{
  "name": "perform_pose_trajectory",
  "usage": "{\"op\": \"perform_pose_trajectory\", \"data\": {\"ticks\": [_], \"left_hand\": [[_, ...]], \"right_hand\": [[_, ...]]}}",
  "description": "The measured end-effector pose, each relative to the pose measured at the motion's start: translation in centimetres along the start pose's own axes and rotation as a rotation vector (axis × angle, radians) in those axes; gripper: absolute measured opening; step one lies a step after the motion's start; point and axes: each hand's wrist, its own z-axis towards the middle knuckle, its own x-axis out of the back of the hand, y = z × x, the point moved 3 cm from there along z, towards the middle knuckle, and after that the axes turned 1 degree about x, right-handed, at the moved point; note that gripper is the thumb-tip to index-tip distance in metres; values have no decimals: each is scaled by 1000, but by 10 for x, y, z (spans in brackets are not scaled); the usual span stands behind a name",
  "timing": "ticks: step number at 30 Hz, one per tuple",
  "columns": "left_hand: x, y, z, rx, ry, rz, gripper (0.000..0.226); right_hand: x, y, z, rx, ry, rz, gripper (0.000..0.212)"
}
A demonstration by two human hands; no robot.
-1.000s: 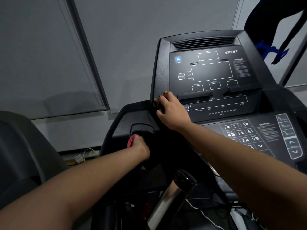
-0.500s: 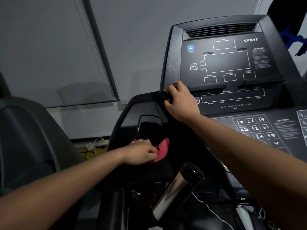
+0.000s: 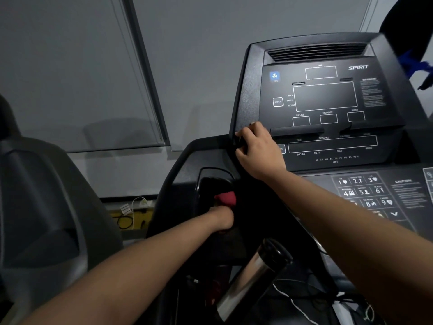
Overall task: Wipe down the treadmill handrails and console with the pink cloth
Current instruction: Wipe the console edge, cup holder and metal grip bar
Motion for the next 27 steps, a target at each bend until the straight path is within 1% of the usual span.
{"op": "perform_pose_trajectory", "data": {"ticks": [2,5,8,9,11,12,14,16,18,19,22,25,27], "left_hand": [[7,-2,3,43,51,76,36],[9,-10,4,100,125,361,44],[5,-17,13,253,128,608,49],[4,-17,15,260,122,652,49],[5,-17,17,243,125,652,49],[7,-16,16,235,121,616,49],[15,-14,9,175,96,474,48],[23,-13,-7,54,-1,307,45],[28,-17,-19,-28,-107,192,49],[30,-20,-22,-53,-112,145,49],[31,-27,-34,-134,-19,0,41],[20,-29,-46,-280,148,-151,30],[14,-29,-53,-334,253,-272,26]], "right_hand": [[1,1,1,4,-4,2,34],[1,4,0,4,-31,29,35],[1,6,-2,10,-52,53,37],[1,5,-2,11,-54,57,38],[1,5,-2,12,-54,62,38],[1,5,-2,12,-52,65,38],[2,6,-2,9,-49,68,38],[1,6,-2,8,-49,67,37],[1,6,-1,4,-45,65,36],[1,6,-1,2,-40,60,36],[1,4,0,-1,-18,41,34],[1,4,1,0,1,19,33],[1,4,2,1,6,2,33]]}}
